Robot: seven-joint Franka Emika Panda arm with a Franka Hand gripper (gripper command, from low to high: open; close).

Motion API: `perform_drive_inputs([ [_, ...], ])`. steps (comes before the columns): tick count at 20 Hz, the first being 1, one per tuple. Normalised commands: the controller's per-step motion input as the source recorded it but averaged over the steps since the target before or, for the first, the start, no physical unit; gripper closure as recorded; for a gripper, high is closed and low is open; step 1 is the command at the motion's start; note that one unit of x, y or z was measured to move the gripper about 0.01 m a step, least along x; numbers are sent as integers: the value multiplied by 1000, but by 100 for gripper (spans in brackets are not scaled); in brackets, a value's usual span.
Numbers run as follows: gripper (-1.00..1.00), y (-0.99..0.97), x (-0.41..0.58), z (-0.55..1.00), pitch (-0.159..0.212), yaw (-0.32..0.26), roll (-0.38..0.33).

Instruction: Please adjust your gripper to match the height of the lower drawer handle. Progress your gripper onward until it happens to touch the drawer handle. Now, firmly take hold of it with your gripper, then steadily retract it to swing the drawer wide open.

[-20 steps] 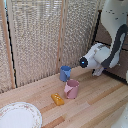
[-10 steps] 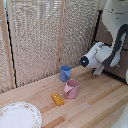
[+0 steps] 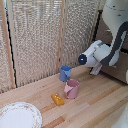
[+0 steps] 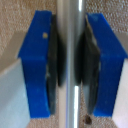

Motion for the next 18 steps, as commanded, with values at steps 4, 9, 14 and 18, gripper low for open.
perform_drive_inputs([
  [4,100,716,306,253,70,-39,223],
  [9,100,734,294,217,90,-26,213],
  [14,-100,293,167,26,37,15,16],
  [18,-100,48,81,296,3,48,83],
])
